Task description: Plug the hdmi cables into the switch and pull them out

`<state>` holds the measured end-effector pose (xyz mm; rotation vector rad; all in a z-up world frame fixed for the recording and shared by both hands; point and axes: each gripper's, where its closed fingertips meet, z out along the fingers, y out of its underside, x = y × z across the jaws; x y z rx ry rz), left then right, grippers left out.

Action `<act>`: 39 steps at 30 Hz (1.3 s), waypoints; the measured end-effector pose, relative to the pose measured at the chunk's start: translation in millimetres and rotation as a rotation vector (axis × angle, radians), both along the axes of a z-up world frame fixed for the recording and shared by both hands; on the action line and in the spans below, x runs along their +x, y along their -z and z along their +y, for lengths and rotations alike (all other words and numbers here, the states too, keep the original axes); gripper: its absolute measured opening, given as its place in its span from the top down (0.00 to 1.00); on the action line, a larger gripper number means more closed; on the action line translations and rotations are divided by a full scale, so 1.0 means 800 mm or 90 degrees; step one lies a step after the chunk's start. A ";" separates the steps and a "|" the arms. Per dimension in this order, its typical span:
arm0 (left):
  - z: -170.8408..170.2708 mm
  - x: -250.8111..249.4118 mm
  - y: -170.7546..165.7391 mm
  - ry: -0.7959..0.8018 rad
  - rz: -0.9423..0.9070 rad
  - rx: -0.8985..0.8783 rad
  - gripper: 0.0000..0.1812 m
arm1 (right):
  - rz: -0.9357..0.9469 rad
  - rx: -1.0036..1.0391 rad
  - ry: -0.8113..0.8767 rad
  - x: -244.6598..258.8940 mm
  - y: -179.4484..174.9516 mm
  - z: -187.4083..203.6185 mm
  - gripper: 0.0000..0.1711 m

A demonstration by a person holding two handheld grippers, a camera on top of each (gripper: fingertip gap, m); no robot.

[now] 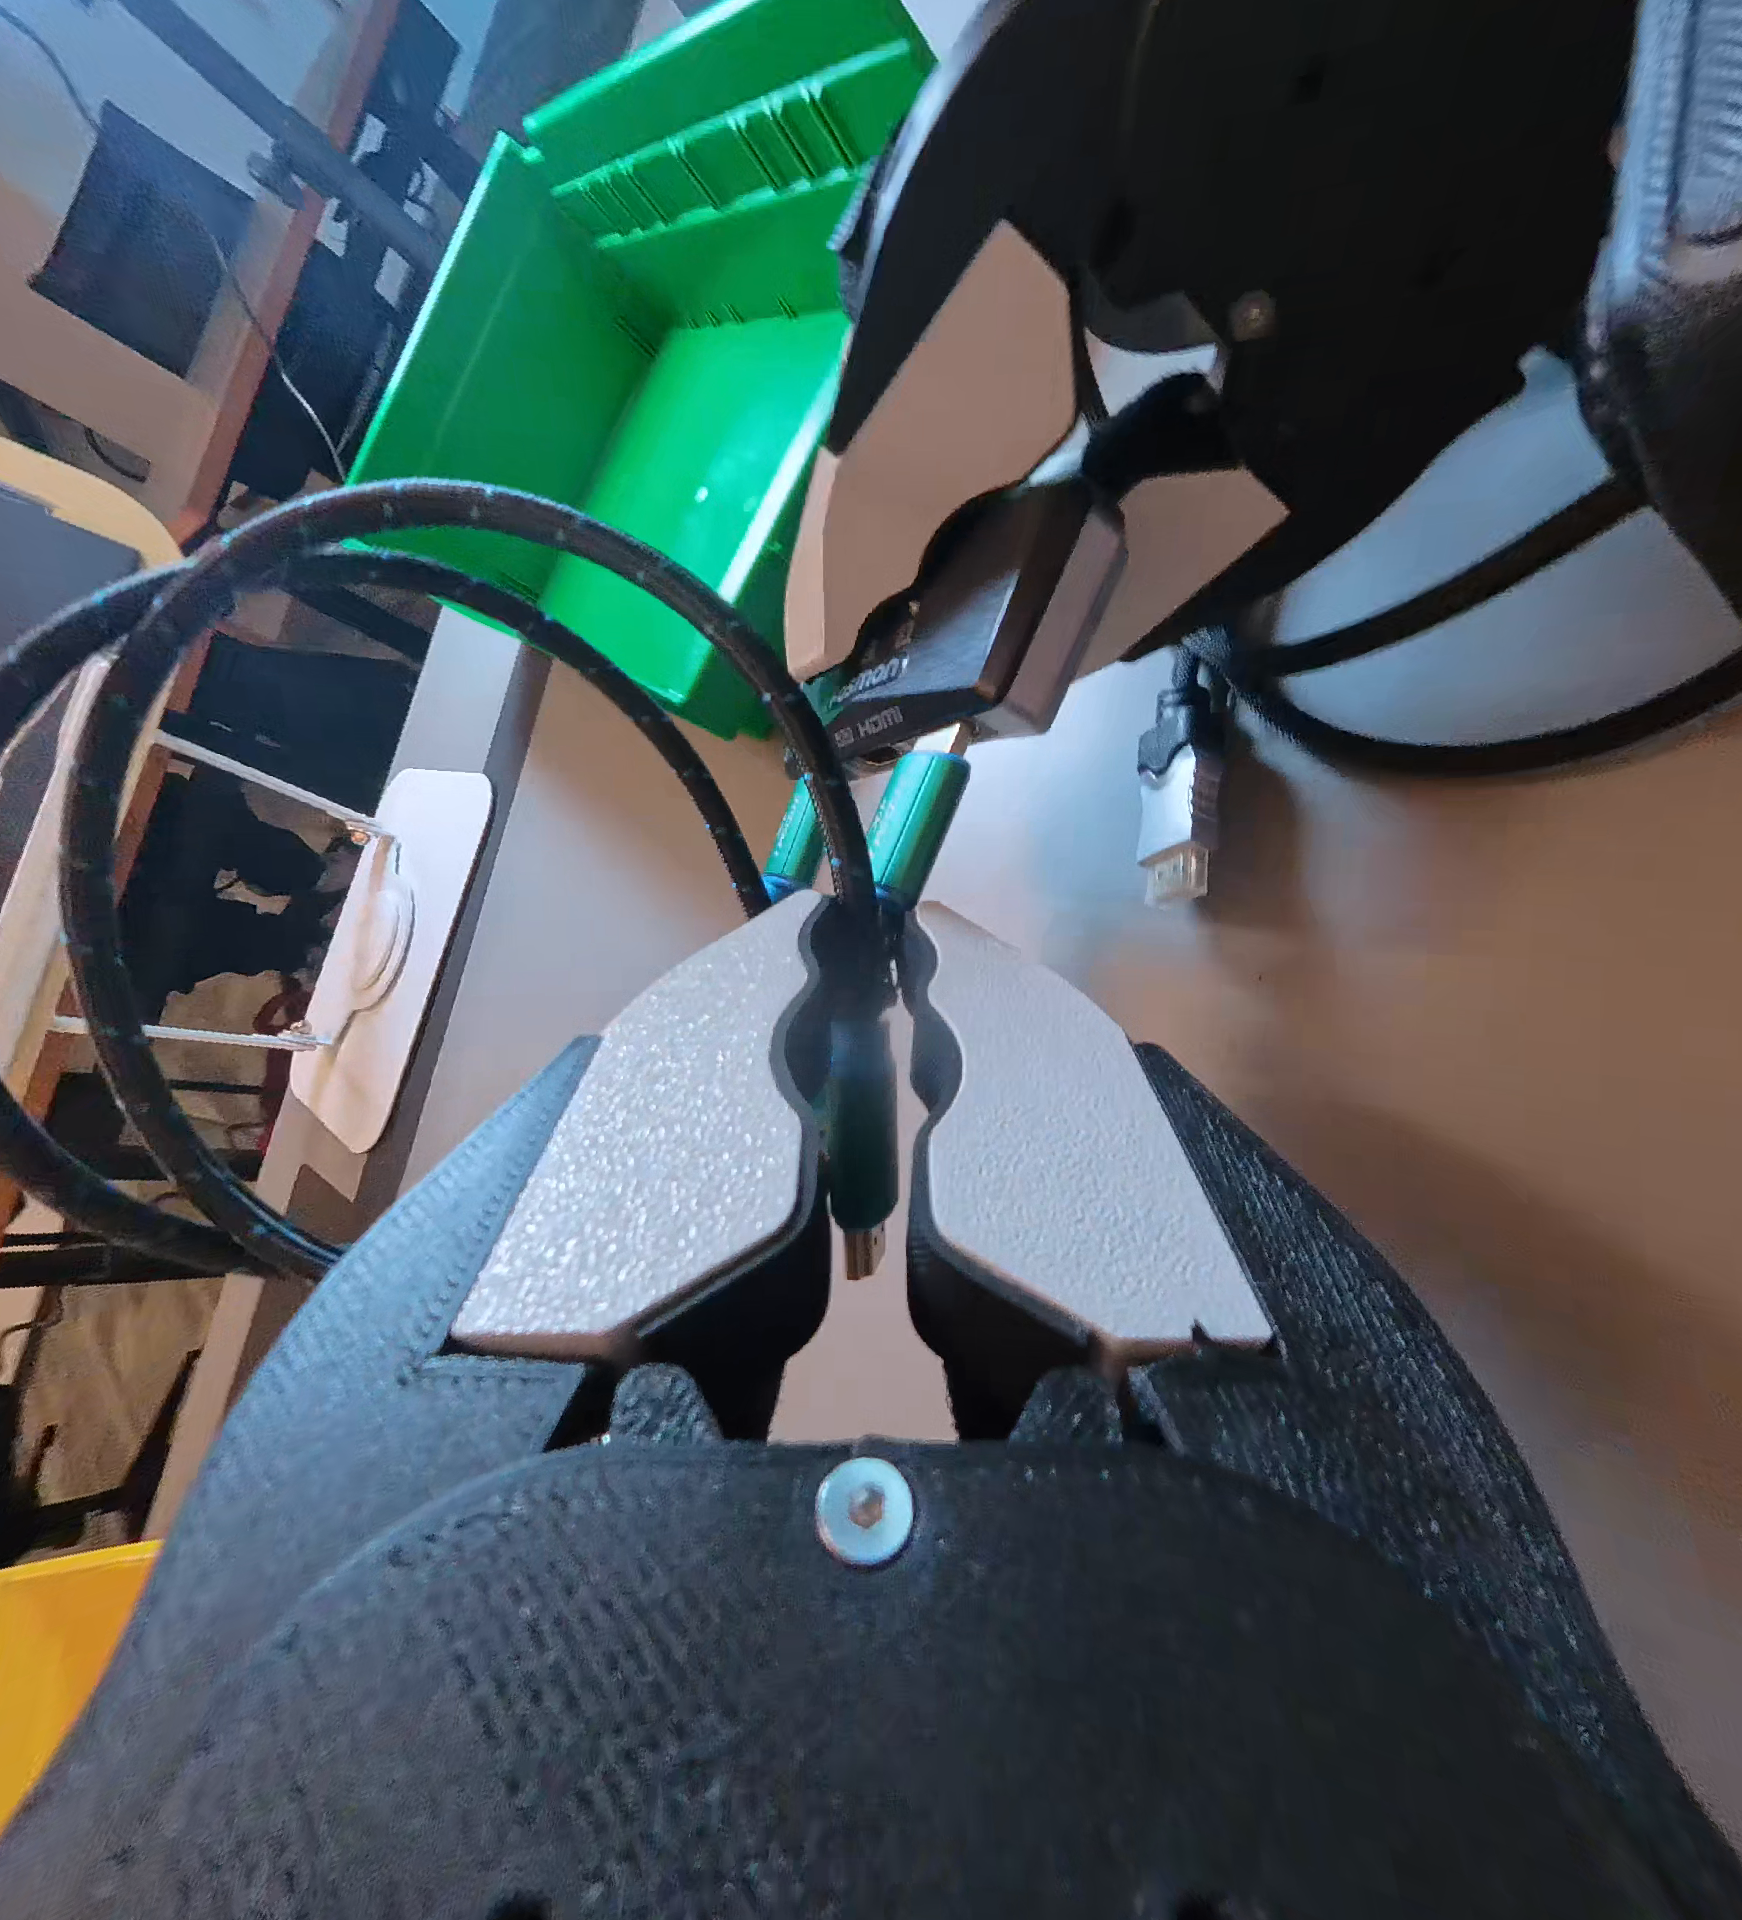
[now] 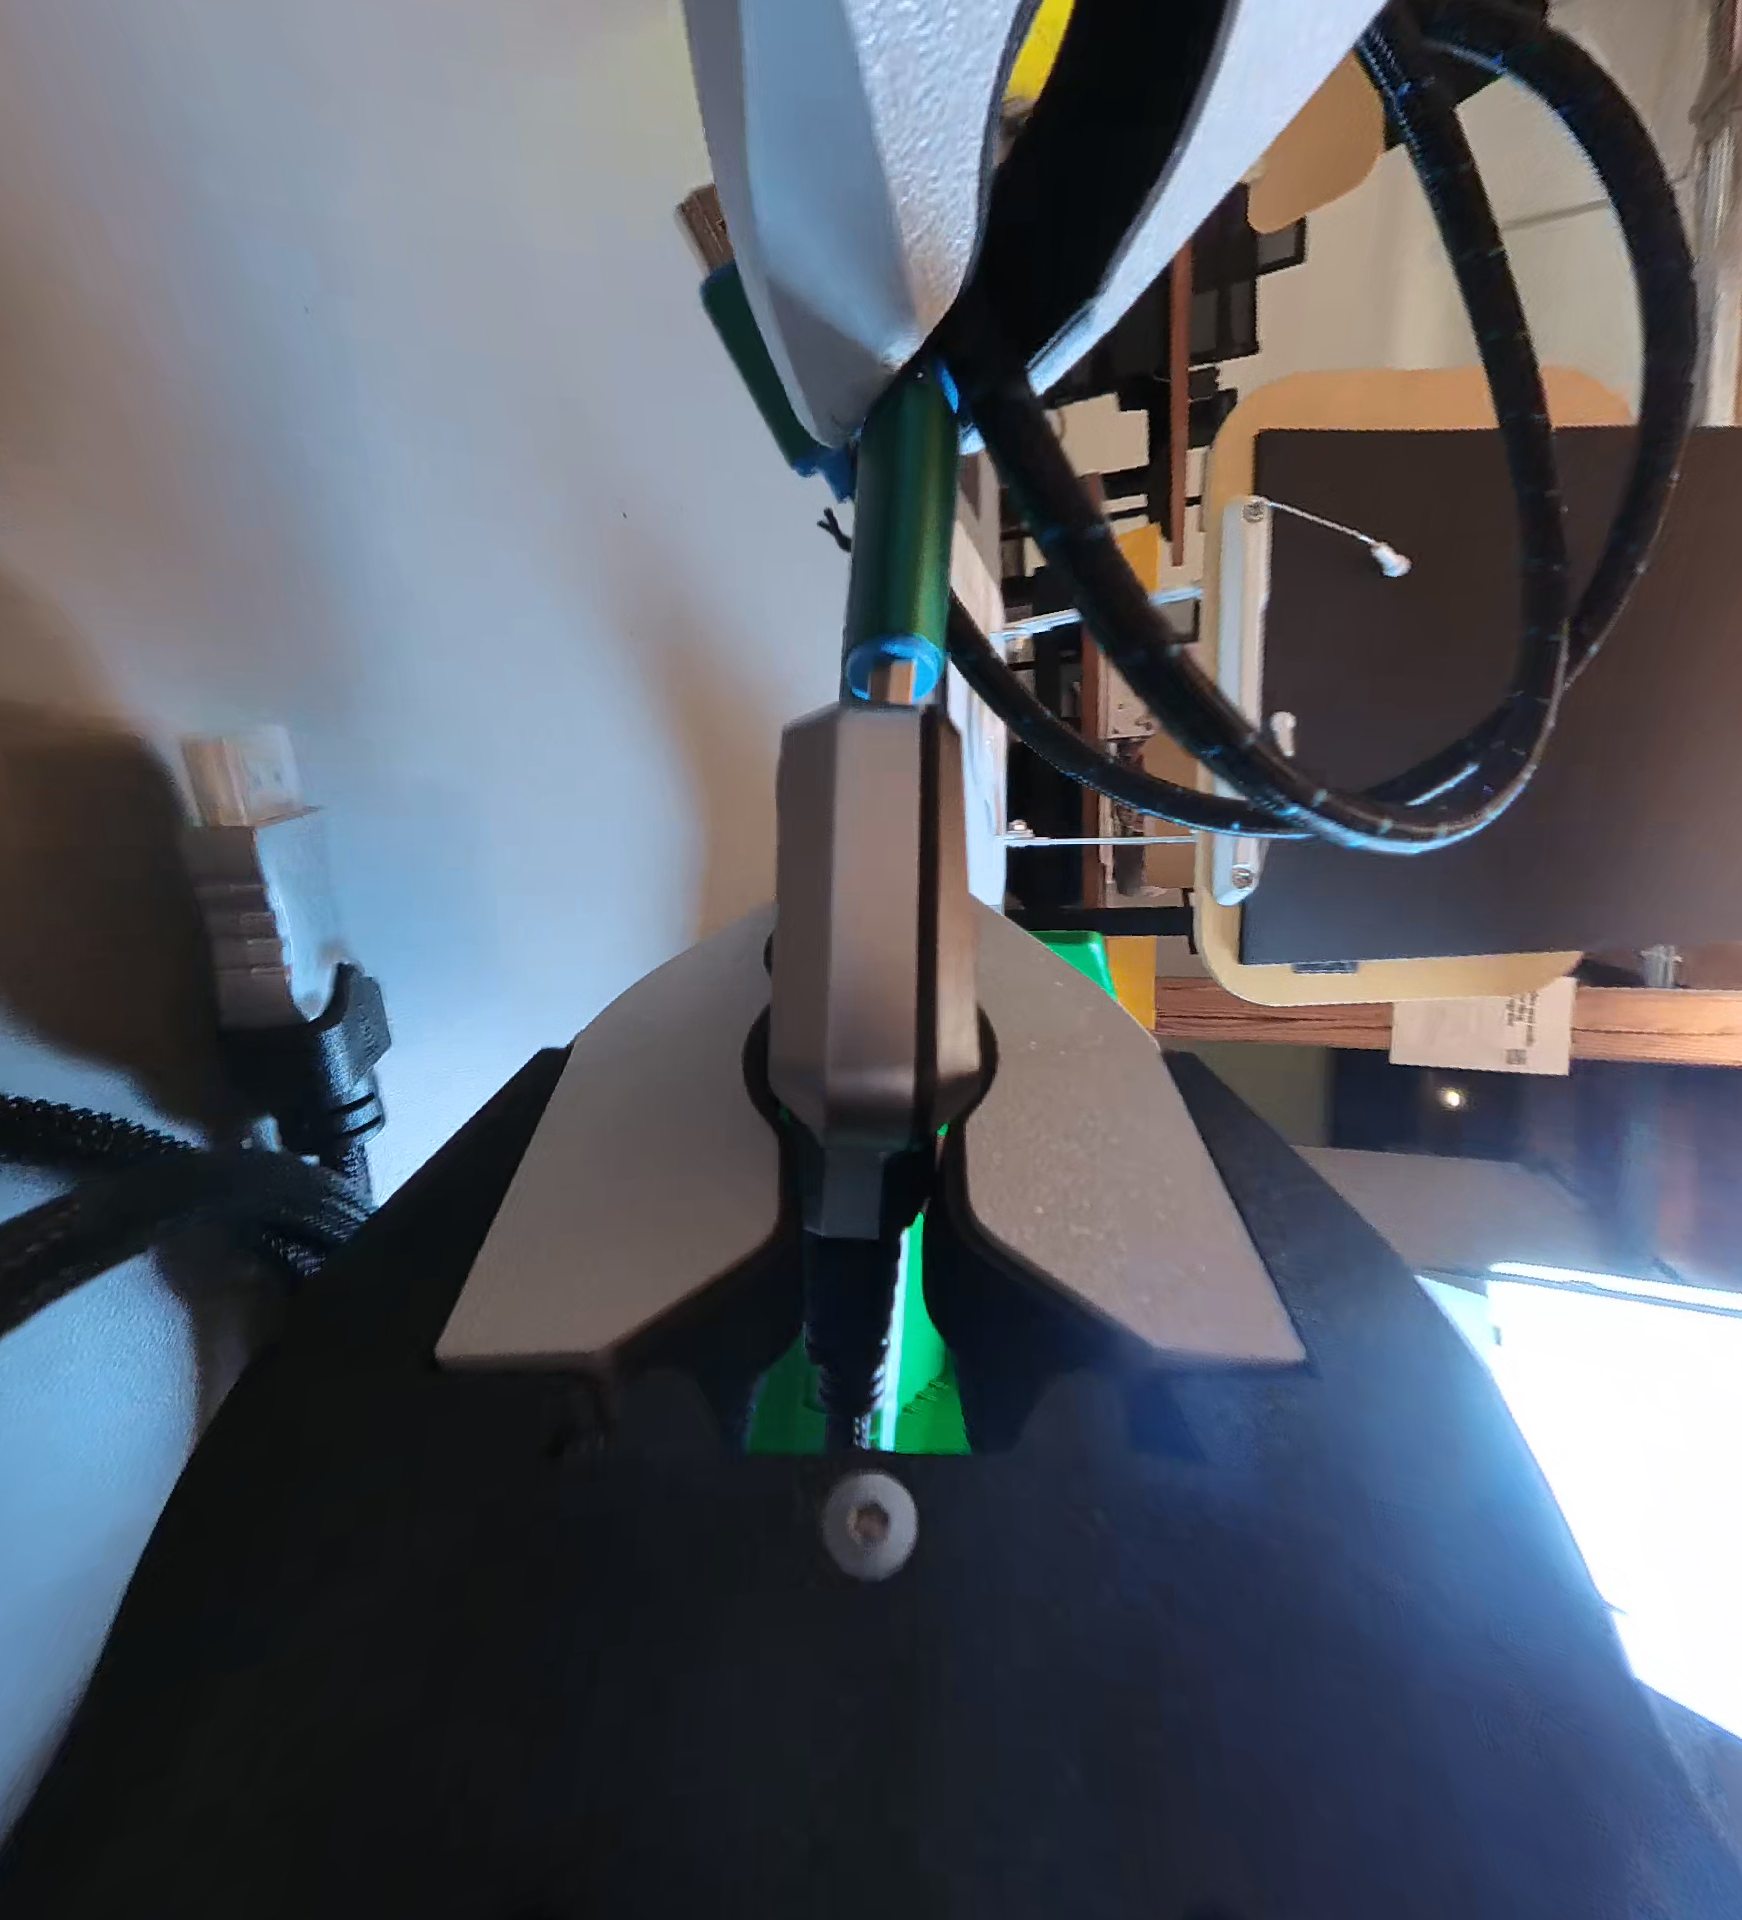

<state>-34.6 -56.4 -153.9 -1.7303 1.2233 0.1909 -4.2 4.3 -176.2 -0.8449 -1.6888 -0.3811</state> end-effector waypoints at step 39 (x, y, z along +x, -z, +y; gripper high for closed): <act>-0.006 -0.008 0.039 -0.037 -0.014 -0.140 0.94 | -0.013 -0.076 -0.084 -0.006 0.012 -0.039 0.88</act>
